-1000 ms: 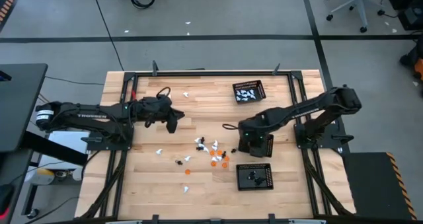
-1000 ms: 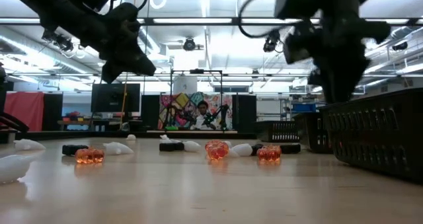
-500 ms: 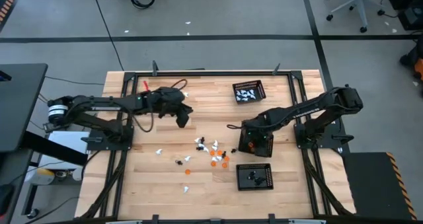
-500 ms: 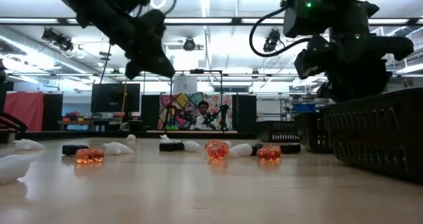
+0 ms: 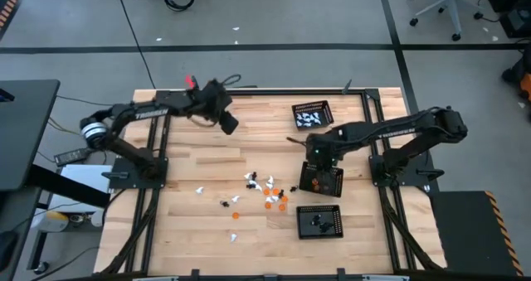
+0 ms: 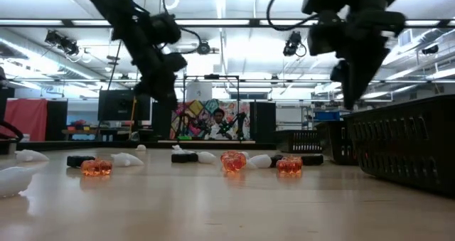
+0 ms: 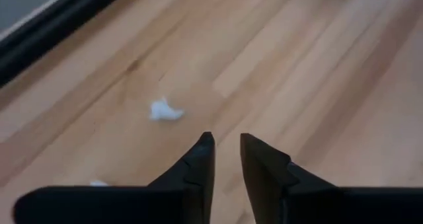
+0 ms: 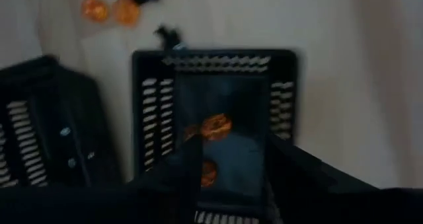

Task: Sort Halloween decoration
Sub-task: Put the white ghost toy into the top black bin

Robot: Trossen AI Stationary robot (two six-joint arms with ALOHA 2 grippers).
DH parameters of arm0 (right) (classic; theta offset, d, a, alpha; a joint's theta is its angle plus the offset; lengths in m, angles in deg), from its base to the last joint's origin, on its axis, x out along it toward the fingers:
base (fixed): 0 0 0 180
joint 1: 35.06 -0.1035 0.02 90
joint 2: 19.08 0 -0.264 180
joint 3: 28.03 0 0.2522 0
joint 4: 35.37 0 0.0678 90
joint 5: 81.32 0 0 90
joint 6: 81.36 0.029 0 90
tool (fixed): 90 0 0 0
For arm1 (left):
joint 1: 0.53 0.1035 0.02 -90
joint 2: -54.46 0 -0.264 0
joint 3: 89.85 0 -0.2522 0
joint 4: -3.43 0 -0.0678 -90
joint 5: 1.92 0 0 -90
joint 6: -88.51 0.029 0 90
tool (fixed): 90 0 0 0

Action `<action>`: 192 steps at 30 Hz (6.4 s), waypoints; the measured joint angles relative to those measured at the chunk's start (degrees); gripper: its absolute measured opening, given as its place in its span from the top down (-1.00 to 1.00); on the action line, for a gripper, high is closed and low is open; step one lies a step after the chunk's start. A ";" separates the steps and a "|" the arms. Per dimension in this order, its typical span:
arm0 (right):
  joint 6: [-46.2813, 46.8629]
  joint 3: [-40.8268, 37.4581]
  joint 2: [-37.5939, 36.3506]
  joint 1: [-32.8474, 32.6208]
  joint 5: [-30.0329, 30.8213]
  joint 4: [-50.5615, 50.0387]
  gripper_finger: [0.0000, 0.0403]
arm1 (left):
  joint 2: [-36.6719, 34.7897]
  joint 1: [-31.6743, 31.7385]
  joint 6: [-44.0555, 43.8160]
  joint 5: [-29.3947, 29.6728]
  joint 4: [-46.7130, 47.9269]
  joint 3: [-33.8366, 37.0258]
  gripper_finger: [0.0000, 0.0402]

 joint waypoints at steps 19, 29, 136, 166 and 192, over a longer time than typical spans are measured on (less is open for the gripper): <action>-2.16 12.72 6.70 2.08 8.75 -1.18 0.18 | 17.17 7.29 12.93 8.27 23.29 -11.56 -0.06; -2.18 12.70 6.68 2.38 7.63 -1.11 0.18 | 23.53 7.55 10.26 9.29 21.29 -11.54 -0.11; 16.89 2.64 -16.12 1.00 19.38 -3.88 0.18 | 46.46 -12.28 9.42 -7.11 7.10 -56.09 0.77; 48.31 -2.59 16.83 10.07 24.38 26.88 -0.09 | 1.15 -14.08 13.60 -0.84 -21.21 2.64 0.91; 61.02 6.67 23.94 6.35 33.15 12.35 -0.29 | -1.49 -13.03 14.57 -2.57 -19.39 4.70 0.91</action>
